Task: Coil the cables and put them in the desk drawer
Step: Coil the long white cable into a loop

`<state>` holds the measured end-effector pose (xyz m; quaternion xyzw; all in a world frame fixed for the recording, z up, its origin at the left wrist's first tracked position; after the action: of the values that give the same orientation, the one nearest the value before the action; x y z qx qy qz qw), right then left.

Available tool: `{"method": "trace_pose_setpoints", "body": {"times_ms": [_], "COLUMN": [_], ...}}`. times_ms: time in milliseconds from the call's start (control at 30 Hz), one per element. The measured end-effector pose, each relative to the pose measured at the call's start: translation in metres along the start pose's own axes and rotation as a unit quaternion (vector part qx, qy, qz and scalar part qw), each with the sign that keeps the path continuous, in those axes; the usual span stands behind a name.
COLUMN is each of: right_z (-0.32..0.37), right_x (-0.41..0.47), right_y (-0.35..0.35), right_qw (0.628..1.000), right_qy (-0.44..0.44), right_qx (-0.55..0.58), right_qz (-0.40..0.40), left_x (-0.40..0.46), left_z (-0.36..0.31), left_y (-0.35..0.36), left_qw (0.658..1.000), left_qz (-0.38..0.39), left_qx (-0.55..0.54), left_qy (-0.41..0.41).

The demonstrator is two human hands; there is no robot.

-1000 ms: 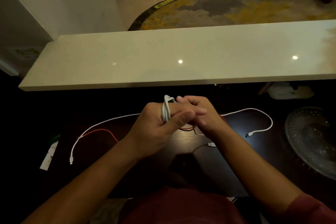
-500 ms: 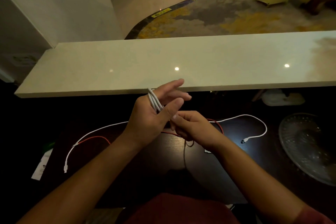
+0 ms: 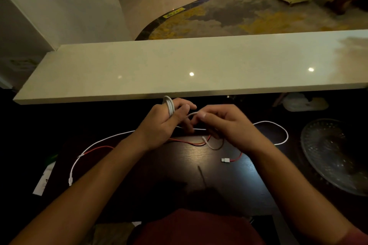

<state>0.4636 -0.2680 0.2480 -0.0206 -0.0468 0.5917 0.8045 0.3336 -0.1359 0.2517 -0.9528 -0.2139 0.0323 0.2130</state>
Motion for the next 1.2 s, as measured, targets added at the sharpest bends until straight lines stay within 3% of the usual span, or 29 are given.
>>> {"method": "trace_pose_setpoints", "body": {"times_ms": [100, 233, 333, 467, 667, 933, 1067, 1200], "right_z": [0.002, 0.012, 0.025, 0.035, 0.027, -0.009, -0.037, -0.029], "right_x": [-0.001, -0.006, -0.009, -0.004, 0.024, 0.03, 0.027, 0.019], "right_y": [-0.011, -0.021, -0.025, -0.027, -0.033, -0.009, 0.025, 0.031], "right_qw": [1.0, 1.0, 0.998, 0.995, 0.994, 0.993, 0.994, 0.994], "right_qy": [-0.004, -0.018, -0.045, -0.075, -0.103, -0.032, 0.061, 0.073], "right_qx": [0.011, -0.004, -0.022, -0.024, 0.033, 0.11, 0.083, 0.061], "right_qz": [-0.012, -0.011, 0.03, 0.052, -0.018, 0.014, 0.037, 0.052], "left_x": [0.0, 0.003, 0.003, -0.001, -0.006, -0.008, -0.003, 0.011], "left_z": [-0.008, -0.01, -0.007, -0.015, -0.05, -0.089, -0.075, -0.055], "left_y": [0.005, 0.012, 0.017, 0.025, 0.034, 0.008, 0.002, -0.002], "left_qw": [0.998, 0.981, 0.97, 0.969, 0.944, 0.949, 0.957, 0.962], "left_qz": [0.051, 0.1, 0.127, 0.188, 0.325, 0.278, 0.201, 0.118], "left_qx": [0.025, 0.167, 0.207, 0.16, 0.005, -0.11, -0.186, -0.222], "left_qy": [0.009, -0.003, -0.013, -0.032, -0.057, 0.104, 0.097, 0.111]}}
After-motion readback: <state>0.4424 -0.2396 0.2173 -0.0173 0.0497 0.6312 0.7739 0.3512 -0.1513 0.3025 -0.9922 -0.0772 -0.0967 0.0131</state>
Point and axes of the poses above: each hand's wrist, its own x-axis towards the middle knuckle, its own y-axis out of the palm, z = x × y, the point moved 3 cm from there along x, towards the middle knuckle, and after that the axes turned 2 degrees about -y, right-handed, at the moved point
